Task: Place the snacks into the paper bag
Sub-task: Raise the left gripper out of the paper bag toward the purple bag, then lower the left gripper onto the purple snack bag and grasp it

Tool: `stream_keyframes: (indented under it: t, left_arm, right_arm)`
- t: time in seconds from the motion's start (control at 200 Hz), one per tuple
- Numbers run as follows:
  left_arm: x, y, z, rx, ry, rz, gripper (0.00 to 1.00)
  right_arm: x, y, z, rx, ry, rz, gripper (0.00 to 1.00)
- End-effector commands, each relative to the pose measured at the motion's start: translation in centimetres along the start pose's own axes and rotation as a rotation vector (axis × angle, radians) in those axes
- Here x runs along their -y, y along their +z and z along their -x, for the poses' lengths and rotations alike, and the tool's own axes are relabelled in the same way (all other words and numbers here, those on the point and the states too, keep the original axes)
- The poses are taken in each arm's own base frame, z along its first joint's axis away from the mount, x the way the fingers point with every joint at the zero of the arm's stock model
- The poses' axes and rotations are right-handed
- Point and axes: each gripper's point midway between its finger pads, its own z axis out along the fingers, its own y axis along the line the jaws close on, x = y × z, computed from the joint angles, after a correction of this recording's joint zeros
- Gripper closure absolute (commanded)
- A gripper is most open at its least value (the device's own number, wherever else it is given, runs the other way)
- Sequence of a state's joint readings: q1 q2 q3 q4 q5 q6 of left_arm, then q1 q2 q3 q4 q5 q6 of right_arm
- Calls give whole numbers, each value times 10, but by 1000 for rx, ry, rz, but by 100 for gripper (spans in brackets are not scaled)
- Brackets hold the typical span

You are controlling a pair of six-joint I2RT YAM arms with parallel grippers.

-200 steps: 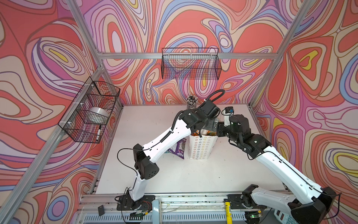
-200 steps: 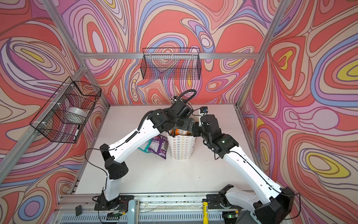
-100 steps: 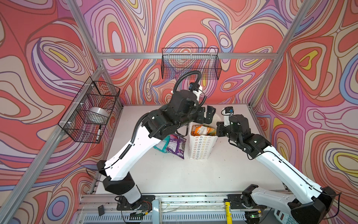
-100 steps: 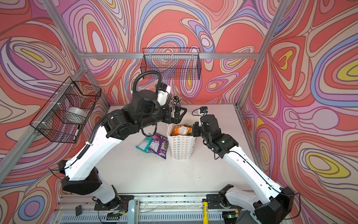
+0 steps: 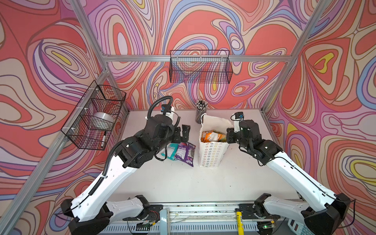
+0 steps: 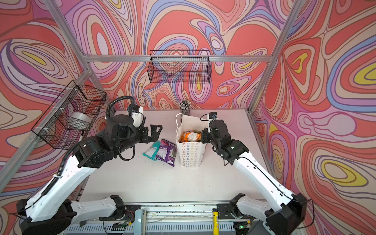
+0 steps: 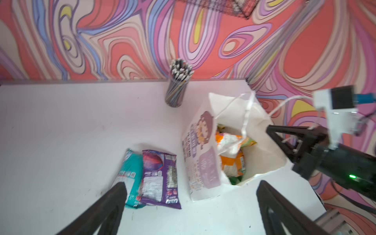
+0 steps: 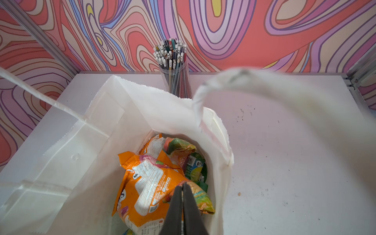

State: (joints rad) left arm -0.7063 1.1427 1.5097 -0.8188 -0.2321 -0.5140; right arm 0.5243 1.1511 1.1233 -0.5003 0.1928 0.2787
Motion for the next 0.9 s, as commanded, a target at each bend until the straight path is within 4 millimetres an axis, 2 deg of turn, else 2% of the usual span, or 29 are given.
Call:
stream_keyframes:
  t: [0.0,0.16,0.25,0.396,0.496,0.646,0.896]
  left_arm:
    - [-24,23,-32,-123,-78,4,0]
    - [-60,79,-73,-291,-153,34,0]
    - [-69,111,-90,-358,-154,22,2]
    - [-86,161,-118,-497,-196,26,10]
    - [-89,190,-138,-583,-198,20,14]
    - [-89,215,-163,-700,-225,9,21]
    - [-86,227,-183,-783,-243,-19,23]
  right_arm:
    - [2,1,-6,-8,-5,-10,100]
    - [3,-3,-3,5,-2,-15,100]
    - [5,-5,-2,11,-1,-18,100]
    - [5,-7,-1,16,-3,-21,100]
    - [8,-8,0,21,-3,-34,100]
    - [7,-9,0,21,-5,-31,100]
    - [7,-9,0,20,-4,-28,100]
